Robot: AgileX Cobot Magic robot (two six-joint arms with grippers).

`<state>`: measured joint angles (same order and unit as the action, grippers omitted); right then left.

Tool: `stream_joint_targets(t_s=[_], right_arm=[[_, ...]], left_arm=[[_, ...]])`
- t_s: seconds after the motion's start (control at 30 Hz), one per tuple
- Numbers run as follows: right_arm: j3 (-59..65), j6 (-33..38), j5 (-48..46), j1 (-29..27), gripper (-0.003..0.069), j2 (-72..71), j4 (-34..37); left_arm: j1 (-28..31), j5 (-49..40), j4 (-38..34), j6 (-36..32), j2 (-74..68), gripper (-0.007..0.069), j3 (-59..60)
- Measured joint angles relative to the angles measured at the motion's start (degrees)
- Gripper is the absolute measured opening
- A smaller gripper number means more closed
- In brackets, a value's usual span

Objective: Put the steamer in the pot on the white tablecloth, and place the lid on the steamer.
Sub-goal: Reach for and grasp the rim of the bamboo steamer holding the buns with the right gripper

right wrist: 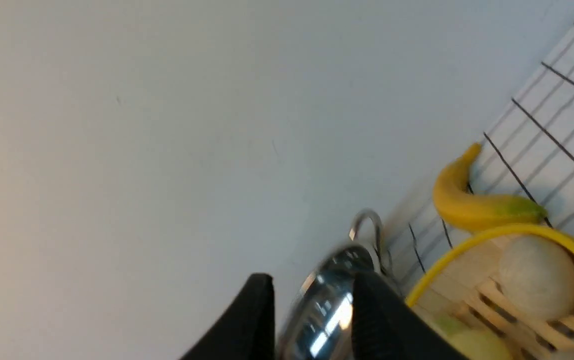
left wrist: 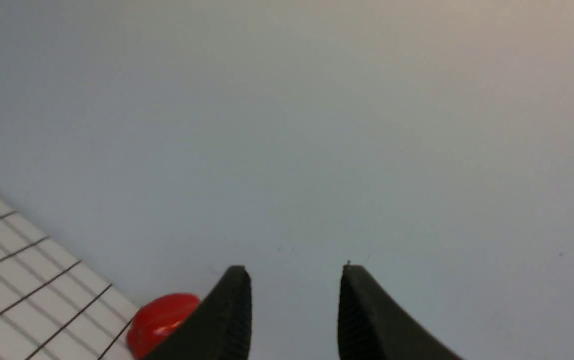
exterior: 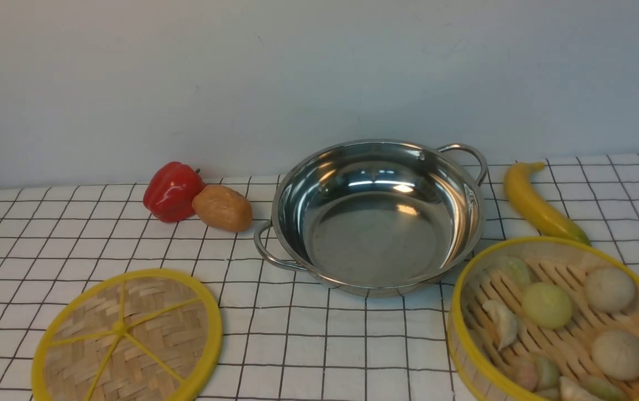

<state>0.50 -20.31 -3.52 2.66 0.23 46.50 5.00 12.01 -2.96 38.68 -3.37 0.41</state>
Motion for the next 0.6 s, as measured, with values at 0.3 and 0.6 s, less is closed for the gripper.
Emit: stream_joint_targets(t_s=[0.3,0.6], right_arm=[[-11.94,6.75,10.94,0.0,0.024,-0.17,-6.64],[-36.28,13.12,-17.78,0.0,0.024,16.8,-31.03]], left_arm=[[0.0,15.51,5.91,-4.03,0.03,0.0243,-2.72],[0.0,-16.14,11.96,-14.62,-9.09,0.0243,-21.69]])
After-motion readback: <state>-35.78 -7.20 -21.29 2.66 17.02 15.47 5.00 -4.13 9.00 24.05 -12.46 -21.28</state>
